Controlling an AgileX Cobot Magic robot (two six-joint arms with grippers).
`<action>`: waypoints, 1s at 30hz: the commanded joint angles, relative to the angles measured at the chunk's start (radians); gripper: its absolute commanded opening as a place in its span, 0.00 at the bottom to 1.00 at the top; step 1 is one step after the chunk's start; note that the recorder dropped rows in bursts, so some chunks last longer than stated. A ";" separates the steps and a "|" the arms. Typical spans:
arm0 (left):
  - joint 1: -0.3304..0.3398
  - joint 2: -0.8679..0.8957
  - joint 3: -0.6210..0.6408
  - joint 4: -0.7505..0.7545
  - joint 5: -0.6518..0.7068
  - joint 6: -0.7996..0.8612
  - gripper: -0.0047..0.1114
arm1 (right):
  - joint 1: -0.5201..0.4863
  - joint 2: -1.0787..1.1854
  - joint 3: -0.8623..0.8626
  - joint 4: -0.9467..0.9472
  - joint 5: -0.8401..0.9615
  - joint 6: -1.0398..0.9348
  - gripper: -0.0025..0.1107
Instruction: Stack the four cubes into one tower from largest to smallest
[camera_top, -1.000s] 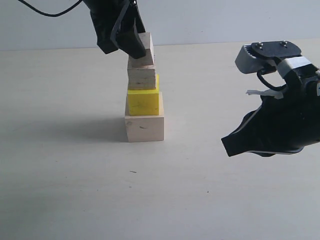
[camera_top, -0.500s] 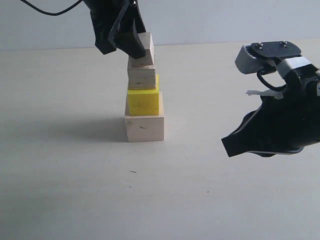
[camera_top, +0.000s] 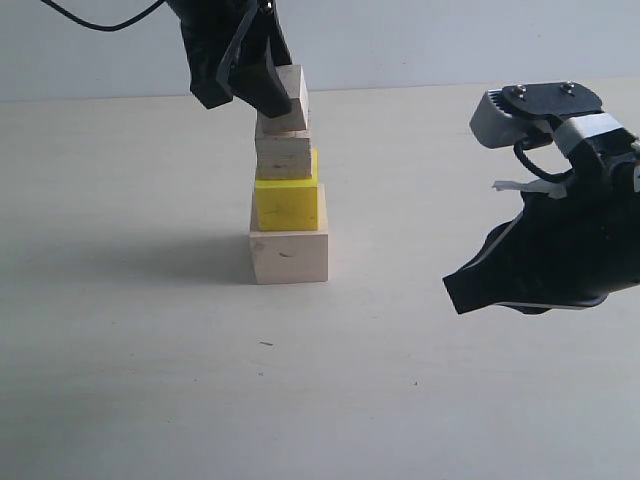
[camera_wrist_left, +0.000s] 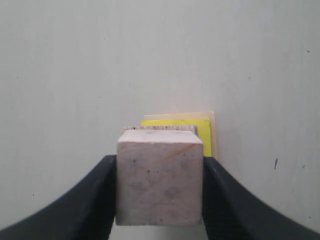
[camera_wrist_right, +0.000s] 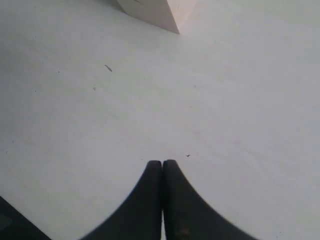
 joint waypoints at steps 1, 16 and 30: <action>-0.006 -0.003 0.004 -0.009 -0.003 0.001 0.20 | -0.002 -0.005 0.004 0.004 -0.001 -0.007 0.02; -0.006 -0.003 0.004 -0.009 -0.003 0.001 0.46 | -0.002 -0.005 0.004 0.004 0.002 -0.008 0.02; -0.006 -0.003 0.004 -0.009 -0.003 0.001 0.51 | -0.002 -0.005 0.004 0.004 0.004 -0.010 0.02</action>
